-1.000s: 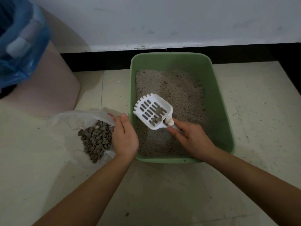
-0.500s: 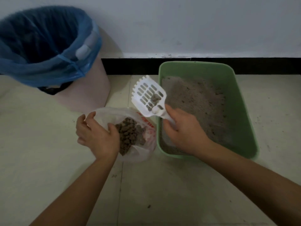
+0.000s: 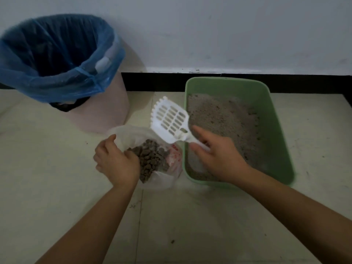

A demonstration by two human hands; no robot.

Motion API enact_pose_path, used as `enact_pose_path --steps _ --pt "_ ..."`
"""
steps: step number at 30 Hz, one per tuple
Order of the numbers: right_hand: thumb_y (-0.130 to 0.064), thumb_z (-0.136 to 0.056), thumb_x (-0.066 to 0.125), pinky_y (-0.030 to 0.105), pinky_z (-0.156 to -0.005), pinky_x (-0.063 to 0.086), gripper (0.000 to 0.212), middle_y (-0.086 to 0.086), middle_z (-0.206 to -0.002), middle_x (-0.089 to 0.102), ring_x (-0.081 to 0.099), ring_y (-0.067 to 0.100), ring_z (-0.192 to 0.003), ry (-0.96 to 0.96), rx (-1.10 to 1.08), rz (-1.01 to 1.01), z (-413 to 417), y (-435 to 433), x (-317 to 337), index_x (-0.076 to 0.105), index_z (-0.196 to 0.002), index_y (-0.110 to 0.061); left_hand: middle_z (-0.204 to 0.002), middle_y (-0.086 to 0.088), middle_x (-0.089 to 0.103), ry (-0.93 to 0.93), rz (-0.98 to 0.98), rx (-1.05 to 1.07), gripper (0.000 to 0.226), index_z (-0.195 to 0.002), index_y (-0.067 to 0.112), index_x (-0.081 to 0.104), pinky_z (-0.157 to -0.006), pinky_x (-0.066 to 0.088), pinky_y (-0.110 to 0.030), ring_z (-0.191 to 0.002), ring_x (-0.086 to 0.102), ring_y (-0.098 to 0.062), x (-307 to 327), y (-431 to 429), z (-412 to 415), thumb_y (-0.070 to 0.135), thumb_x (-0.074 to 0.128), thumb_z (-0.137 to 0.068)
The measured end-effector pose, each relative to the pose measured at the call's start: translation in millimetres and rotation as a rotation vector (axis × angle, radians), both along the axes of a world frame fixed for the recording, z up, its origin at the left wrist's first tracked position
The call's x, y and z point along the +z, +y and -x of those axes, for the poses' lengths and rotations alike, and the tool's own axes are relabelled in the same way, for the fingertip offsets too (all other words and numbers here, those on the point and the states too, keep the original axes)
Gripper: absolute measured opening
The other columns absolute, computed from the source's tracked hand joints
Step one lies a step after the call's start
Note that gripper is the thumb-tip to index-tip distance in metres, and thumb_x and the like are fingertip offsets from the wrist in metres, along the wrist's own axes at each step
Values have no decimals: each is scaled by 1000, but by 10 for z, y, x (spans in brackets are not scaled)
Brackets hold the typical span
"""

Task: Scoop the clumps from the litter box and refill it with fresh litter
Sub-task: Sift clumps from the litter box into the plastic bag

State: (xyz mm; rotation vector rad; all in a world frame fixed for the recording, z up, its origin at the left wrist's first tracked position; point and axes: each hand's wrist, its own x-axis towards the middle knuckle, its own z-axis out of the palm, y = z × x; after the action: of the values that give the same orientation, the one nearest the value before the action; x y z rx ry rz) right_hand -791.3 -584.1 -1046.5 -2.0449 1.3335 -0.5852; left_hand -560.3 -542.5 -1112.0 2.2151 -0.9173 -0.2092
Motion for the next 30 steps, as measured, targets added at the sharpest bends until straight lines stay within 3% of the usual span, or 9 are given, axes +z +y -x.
enact_pose_path --steps 3,6,8,10,14,20,23,25,30 --pt "-33 -97 57 27 -54 57 43 -15 -85 65 62 7 -60 -11 -195 -36 332 -118 141 50 -139 -32 -138 -16 41 -93 53 -141 49 -129 8 52 -104 31 -48 -125 39 -35 42 -125 200 7 61 -80" --pt "-31 -97 55 37 -61 59 39 -11 -94 66 62 9 -65 198 -309 37 731 -348 114 52 -135 -26 -134 -9 41 13 141 -332 39 -127 11 50 -100 44 -42 -120 47 -24 51 -284 478 11 55 -89" --pt "-19 -96 52 36 -68 56 34 3 -103 68 60 16 -74 392 -326 88 970 -473 31 56 -130 -19 -133 -9 43 87 119 -386 39 -132 10 48 -99 42 -34 -117 48 -21 40 -406 689 14 52 -93" --pt "-14 -95 50 37 -72 54 35 11 -105 64 57 22 -79 478 -357 101 1149 -554 -49 57 -129 -15 -135 -12 44 139 42 -419 43 -138 6 45 -104 39 -36 -121 47 -24 8 -531 901 18 49 -97" --pt "-12 -97 49 31 -68 40 38 6 -92 47 45 21 -75 527 -409 134 1335 -642 -129 55 -135 -14 -134 -17 50 123 -71 -515 44 -140 2 43 -107 36 -43 -127 44 -32 -93 -706 1173 26 39 -103" --pt "-18 -99 53 26 -67 46 35 5 -98 67 58 17 -78 264 -247 127 1197 -789 -125 61 -133 -21 -131 -12 57 162 -46 -413 40 -143 11 45 -95 37 -27 -120 52 -22 -159 -715 1183 18 33 -105" --pt "-21 -99 50 34 -75 52 34 13 -110 62 60 24 -87 448 -181 192 928 -1036 -152 62 -130 -17 -132 -9 58 183 -47 -400 40 -144 14 45 -95 36 -25 -115 51 -13 -153 -705 1192 19 33 -106" --pt "-18 -97 52 40 -85 53 34 15 -121 57 60 27 -96 585 -124 228 701 -1293 -192 60 -129 -12 -133 -8 58 184 -48 -390 40 -144 16 46 -97 41 -28 -119 54 -18 -153 -695 1196 20 33 -106" --pt "-20 -93 63 39 -81 52 36 13 -113 62 60 25 -92 749 86 174 467 -1635 -201 61 -126 -6 -131 -5 61 183 -61 -392 41 -145 16 45 -91 42 -25 -111 57 -13 -148 -687 1197 19 33 -106"
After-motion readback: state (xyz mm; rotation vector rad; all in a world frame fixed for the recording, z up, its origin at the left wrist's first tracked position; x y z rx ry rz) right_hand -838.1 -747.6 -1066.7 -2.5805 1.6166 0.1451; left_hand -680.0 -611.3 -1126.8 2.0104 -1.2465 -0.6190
